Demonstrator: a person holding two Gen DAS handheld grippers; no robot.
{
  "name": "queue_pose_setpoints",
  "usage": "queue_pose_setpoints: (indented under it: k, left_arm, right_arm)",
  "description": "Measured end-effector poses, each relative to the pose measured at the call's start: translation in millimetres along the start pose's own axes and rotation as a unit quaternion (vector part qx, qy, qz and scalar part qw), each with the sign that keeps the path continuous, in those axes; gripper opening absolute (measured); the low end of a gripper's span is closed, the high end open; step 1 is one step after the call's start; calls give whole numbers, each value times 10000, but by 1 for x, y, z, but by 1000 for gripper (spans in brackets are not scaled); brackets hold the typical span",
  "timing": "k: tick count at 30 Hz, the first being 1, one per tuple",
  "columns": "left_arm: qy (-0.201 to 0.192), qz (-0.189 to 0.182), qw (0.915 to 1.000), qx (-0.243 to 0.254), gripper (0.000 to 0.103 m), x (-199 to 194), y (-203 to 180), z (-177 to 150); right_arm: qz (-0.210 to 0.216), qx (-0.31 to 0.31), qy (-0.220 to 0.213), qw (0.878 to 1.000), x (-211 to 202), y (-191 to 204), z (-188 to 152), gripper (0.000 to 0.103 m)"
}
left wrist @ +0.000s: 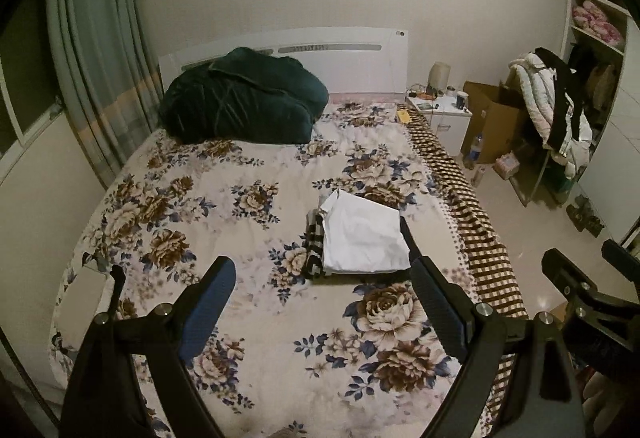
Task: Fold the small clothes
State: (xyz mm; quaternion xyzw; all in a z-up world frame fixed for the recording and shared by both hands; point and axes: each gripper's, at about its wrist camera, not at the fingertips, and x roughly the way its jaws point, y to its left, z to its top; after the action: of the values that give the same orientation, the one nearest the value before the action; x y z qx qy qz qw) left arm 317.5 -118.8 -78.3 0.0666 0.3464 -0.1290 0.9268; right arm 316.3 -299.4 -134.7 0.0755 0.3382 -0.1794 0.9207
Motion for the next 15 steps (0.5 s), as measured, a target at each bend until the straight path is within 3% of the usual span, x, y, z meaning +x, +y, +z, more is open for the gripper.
queue_pose_setpoints:
  k: [9, 12, 15]
  left_arm:
    - [-175, -4, 9998, -42, 90, -42, -2, -7]
    - [-175, 5, 9998, -24, 103, -49, -3, -10]
    - [-268, 87, 9996, 13, 103, -56, -5, -13]
  right_arm:
    - [88, -71, -187, 9998, -81, 0, 0, 103]
    - [54, -105, -249, 9996, -98, -3, 3, 103]
    - [54, -126, -248, 9996, -109, -4, 3, 103]
